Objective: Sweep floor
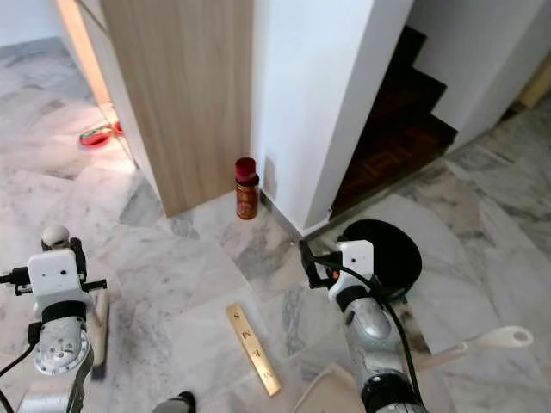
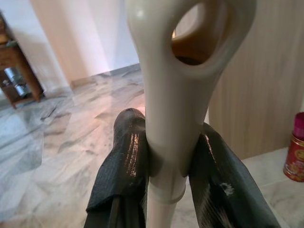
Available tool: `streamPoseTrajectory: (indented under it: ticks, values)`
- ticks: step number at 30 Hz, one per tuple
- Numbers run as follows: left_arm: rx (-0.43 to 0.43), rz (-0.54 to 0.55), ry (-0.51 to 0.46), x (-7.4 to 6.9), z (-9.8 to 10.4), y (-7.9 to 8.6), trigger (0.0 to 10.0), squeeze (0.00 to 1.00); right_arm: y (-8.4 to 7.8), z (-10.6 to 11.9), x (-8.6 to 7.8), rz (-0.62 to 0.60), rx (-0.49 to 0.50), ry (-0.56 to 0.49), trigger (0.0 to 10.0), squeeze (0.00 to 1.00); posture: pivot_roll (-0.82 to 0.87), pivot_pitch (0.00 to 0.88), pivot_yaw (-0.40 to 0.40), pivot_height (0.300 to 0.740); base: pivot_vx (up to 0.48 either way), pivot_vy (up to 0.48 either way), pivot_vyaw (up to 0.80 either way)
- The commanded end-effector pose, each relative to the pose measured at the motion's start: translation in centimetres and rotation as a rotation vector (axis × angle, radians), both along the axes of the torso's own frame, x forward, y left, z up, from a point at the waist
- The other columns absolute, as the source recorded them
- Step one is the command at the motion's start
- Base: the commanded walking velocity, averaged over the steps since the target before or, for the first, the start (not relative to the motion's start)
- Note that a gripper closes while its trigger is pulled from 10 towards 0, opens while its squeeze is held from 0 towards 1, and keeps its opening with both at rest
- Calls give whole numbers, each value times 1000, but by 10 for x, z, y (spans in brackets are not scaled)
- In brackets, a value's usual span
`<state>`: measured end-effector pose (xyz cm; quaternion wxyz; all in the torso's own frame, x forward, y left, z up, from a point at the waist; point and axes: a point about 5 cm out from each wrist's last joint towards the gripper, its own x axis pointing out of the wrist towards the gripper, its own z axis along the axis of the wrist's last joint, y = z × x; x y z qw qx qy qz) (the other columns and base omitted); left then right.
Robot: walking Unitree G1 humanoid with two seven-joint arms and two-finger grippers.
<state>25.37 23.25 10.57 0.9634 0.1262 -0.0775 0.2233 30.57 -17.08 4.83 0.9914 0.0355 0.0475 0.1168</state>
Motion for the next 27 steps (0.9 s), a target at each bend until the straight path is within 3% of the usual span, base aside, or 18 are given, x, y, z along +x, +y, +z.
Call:
streamPoseTrajectory:
  ticks: [1, 14, 22, 27]
  values:
    - [21, -13, -39, 2, 8, -3, 10000, 0, 0, 0, 0, -1, 6, 4, 10000, 0, 130, 123, -140, 740, 0, 0, 0]
    - [38, -26, -31, 2, 6, -6, 10000, 0, -1, 0, 0, -6, 9, 7, 10000, 0, 127, 119, -139, 740, 0, 0, 0]
    - [38, -25, -35, 2, 7, -5, 10000, 0, -3, -1, 1, -27, 18, 15, 10000, 0, 127, 115, -141, 740, 0, -297, 0]
    - [36, -27, -37, 2, 7, -6, 10000, 0, -3, -2, 1, -30, 24, 27, 10000, 0, 128, 111, -141, 740, 0, -279, -690]
